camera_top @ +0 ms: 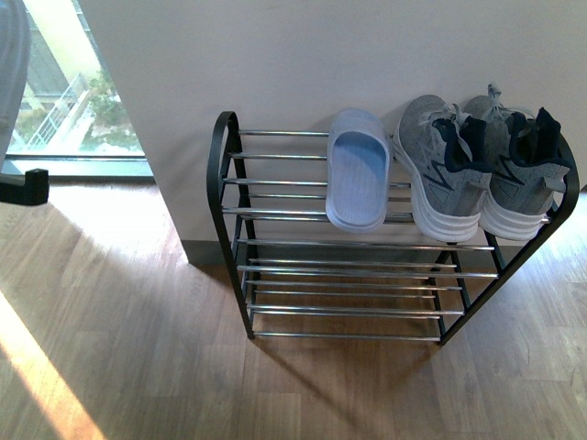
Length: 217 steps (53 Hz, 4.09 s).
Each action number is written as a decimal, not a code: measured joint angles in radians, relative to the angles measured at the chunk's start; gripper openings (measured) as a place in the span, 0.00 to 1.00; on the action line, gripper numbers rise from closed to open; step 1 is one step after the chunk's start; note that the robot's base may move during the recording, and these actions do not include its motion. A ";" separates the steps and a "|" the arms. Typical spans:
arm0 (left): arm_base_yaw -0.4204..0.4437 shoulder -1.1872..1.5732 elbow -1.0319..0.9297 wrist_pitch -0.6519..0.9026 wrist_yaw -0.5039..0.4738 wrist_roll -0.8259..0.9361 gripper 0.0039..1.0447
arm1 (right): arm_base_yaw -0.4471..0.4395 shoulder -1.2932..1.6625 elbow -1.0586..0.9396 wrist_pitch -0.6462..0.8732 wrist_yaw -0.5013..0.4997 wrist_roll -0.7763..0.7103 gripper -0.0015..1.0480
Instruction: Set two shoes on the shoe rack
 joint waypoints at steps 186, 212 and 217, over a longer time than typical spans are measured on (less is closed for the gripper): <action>0.277 -0.631 -0.401 0.279 0.324 -0.065 0.01 | 0.000 0.000 0.000 0.000 -0.004 0.000 0.91; 0.277 -0.941 -0.412 -0.004 0.326 -0.065 0.01 | 0.000 0.000 0.000 0.000 -0.003 0.000 0.91; 0.277 -0.986 -0.412 -0.047 0.326 -0.065 0.01 | 0.000 0.000 0.000 0.000 -0.003 0.000 0.91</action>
